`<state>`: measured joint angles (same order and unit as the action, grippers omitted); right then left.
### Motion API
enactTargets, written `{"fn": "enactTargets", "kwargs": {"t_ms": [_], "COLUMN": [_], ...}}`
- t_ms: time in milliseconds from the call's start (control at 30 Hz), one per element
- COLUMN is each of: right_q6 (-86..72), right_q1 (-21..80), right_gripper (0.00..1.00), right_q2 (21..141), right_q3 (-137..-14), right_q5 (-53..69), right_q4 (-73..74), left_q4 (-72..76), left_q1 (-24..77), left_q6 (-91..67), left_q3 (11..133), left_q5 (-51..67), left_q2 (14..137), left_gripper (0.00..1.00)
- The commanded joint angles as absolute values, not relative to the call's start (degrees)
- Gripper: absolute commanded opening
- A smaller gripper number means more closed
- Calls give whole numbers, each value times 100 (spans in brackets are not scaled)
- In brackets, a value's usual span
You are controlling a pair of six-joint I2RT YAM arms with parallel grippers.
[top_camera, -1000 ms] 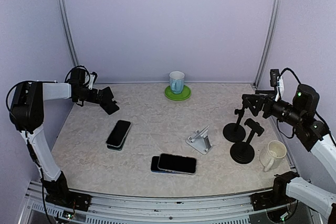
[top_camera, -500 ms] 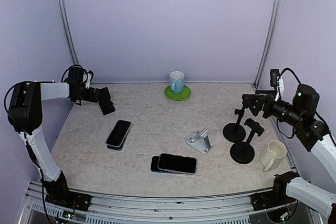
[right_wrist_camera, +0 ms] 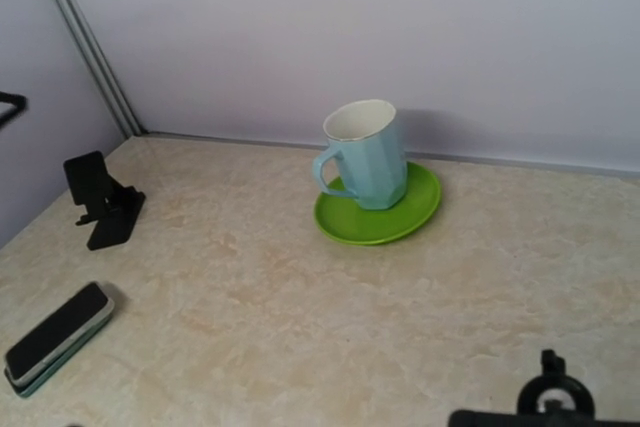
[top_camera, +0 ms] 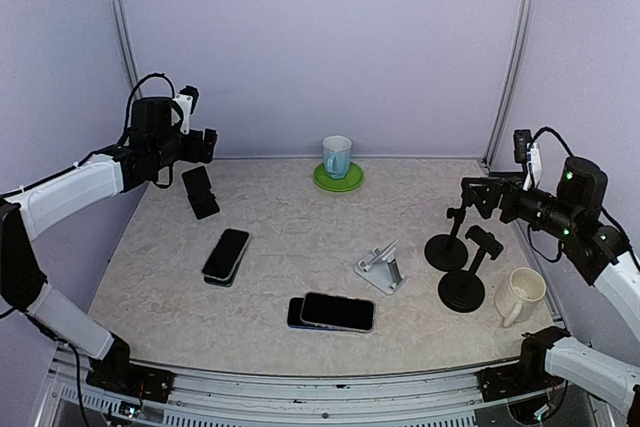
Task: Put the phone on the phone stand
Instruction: Pick up the phone stand at the center of the board.
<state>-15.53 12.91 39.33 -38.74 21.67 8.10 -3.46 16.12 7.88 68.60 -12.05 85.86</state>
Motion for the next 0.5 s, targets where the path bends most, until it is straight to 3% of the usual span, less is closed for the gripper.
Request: {"fn": "enactTargets", "kwargs": {"t_ms": [0,133,467], "right_q6": [-1525,-1579,-1795], "right_q1": [1549,1900,3044], "right_gripper": [100,100,100], "right_q2": [3962,3984,4492], "right_q3": [-4337,-4682,-5306], "right_q5": [1651,1114,133], "right_q4": [1245,1558,1957], "left_q4": [73,-33,-171], "left_q1": [2314,2698,2901], "left_q6": [193,-234,-1307], "left_q3": [6462,6206,5213], "left_q5": [-2241,-2544,-1538], "left_q2": [7800,7161,6043], "left_gripper": [99,99,99]}}
